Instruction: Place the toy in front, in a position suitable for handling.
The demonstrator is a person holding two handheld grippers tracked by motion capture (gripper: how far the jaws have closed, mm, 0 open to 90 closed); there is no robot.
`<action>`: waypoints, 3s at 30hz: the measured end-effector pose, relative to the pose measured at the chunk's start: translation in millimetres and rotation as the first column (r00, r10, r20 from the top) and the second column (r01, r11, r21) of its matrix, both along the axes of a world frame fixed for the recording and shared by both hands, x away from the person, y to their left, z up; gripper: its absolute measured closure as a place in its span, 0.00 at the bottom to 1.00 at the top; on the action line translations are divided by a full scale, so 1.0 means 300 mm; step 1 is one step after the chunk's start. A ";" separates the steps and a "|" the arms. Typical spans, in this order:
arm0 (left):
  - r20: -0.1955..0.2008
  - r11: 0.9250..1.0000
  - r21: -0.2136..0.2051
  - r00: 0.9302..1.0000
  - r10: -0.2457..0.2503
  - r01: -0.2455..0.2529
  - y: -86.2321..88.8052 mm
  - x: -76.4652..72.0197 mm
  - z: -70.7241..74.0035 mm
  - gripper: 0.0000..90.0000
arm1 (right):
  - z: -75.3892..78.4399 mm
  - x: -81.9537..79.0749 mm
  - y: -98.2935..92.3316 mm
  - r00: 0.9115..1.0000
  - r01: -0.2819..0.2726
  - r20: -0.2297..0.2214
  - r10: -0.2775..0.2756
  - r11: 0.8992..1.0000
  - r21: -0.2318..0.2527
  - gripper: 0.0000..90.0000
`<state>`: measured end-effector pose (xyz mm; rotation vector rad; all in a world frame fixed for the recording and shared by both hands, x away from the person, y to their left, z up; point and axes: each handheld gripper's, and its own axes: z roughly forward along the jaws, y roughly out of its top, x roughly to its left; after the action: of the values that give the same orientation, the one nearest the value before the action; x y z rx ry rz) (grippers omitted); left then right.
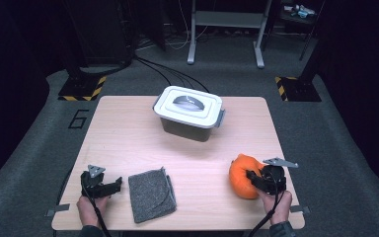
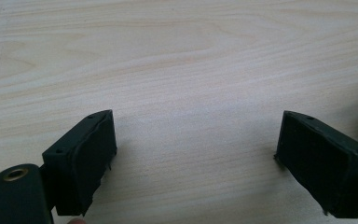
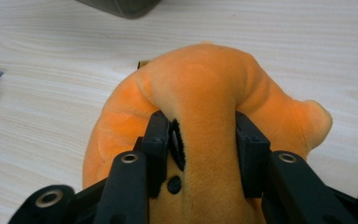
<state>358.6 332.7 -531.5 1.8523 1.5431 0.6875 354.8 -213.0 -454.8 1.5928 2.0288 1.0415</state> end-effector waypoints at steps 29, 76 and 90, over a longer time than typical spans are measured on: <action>0.000 1.000 0.000 1.000 0.000 0.000 0.000 0.000 0.000 0.13 | 0.105 0.085 0.145 0.972 -0.222 0.053 0.230 0.967 -0.122 0.69; 0.000 1.000 0.000 1.000 0.000 0.000 0.000 0.000 0.000 0.13 | 0.062 0.275 0.507 0.871 -0.485 -0.008 0.491 0.859 -0.162 0.34; -0.001 1.000 0.000 1.000 -0.001 0.001 0.000 0.000 0.000 0.13 | 0.063 0.281 0.537 0.962 -0.252 -0.124 0.241 0.965 -0.077 0.19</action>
<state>358.6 332.8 -531.4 1.8533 1.5430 0.6872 439.1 -51.9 -435.9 1.4079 2.3645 0.9416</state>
